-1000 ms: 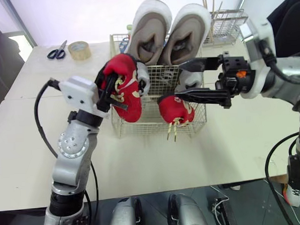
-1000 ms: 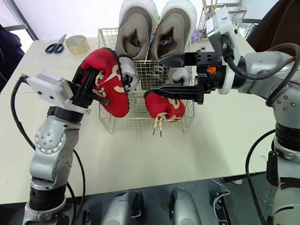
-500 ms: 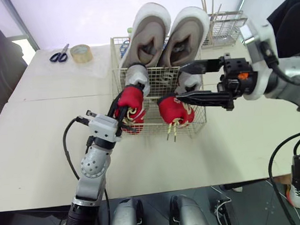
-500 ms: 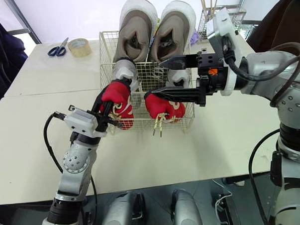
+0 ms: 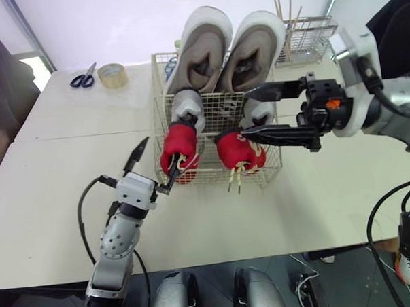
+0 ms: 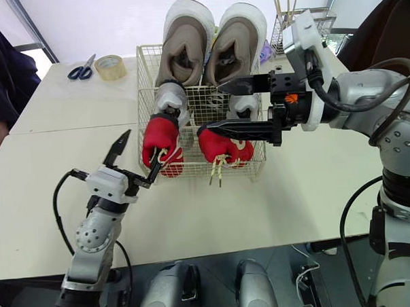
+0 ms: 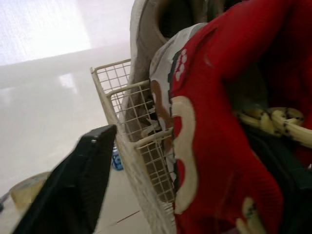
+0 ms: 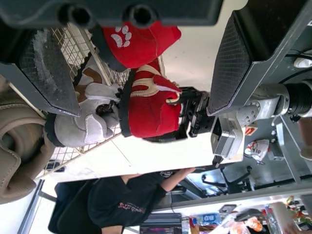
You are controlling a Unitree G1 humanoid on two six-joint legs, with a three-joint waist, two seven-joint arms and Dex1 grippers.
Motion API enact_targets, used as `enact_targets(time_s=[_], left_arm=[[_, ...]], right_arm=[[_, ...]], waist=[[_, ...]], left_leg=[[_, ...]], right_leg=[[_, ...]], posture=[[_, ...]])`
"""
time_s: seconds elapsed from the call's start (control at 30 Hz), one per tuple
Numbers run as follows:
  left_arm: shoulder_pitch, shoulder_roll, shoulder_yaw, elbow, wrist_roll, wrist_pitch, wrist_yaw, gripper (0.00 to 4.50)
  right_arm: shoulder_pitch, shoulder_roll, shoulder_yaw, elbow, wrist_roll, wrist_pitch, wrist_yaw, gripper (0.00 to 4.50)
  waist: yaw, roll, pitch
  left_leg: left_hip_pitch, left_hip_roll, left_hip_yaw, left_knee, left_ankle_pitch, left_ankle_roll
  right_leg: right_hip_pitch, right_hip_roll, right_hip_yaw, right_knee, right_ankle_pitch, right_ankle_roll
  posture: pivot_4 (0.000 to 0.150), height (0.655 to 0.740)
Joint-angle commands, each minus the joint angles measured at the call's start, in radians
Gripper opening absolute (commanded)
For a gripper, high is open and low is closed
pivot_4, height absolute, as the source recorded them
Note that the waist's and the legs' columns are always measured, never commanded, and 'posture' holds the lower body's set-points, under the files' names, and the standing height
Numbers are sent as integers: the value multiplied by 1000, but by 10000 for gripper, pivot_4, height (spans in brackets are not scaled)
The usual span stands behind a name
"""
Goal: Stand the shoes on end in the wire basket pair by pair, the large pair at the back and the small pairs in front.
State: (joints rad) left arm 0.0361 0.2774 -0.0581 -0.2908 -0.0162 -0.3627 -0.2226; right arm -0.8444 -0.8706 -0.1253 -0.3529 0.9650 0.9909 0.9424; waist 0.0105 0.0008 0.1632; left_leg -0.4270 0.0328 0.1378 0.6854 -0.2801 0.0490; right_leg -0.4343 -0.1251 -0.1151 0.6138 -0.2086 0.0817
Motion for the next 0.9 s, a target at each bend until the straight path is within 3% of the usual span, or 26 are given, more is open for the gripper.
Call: enact_targets(time_s=[0.03,0.27,0.37,0.63,0.9], left_arm=[[63,35,25,-71,-23,40,-42,39098],[157,95,96,-248,-105,150,-84,39098],[194,144,71,-318,-175,221,-164,39098],[123,171,129,-408,-270,438,-155,39098],[168,362,471,-485,-556,644,-267,39098]], right_arm=[[-9,4,-14,-16,-3,-32,6,45000],[8,30,13,27,-50,-93,38,45000],[7,44,31,41,-75,-121,54,45000],[37,27,13,88,-123,-165,93,45000],[204,-100,-92,76,-141,-136,82,45000]], waist=[[-1,0,0],[0,1,1],[0,1,1],[1,1,2],[0,0,3]], left_leg=[[0,0,0,0,0,0],[0,1,0,-1,0,0],[-1,0,0,-1,0,0],[-3,0,1,-1,0,0],[-3,0,1,-1,0,0]], right_leg=[[0,0,0,0,0,0],[-1,0,0,0,0,0],[-5,0,0,0,0,0],[-3,2,1,0,0,0],[-3,2,1,0,0,0]], posture=[[1500,7400],[1500,7400],[1500,7400],[1500,7400],[1500,7400]])
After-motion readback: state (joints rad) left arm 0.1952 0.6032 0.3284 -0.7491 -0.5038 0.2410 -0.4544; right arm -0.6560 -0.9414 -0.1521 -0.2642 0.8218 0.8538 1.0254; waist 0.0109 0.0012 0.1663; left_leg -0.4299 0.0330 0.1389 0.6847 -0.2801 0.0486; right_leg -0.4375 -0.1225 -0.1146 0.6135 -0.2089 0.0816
